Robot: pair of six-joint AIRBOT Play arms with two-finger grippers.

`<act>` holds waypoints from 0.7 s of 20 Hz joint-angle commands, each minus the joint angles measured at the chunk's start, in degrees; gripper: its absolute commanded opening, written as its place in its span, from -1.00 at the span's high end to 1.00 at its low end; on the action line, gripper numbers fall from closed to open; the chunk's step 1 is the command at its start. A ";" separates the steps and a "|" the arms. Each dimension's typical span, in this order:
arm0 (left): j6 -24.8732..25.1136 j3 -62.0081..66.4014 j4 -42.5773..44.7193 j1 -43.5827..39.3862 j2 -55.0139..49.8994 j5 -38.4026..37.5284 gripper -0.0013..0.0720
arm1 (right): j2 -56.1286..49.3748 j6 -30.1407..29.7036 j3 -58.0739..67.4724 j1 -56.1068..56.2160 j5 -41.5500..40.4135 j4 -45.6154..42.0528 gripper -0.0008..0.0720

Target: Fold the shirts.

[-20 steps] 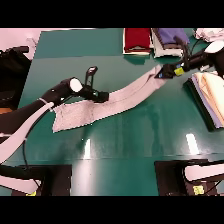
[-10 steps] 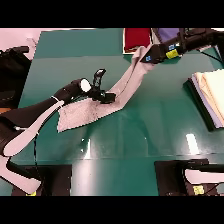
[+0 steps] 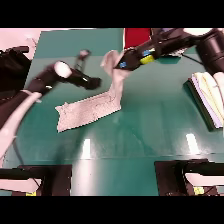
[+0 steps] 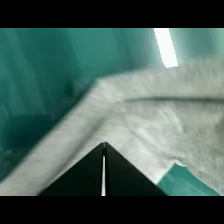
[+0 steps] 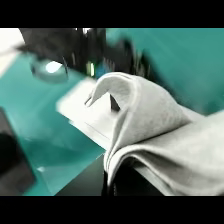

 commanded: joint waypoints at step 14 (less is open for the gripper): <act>0.48 0.13 11.50 16.96 28.11 -6.34 0.90 | -12.76 -1.57 -0.07 10.25 -9.68 -7.76 0.11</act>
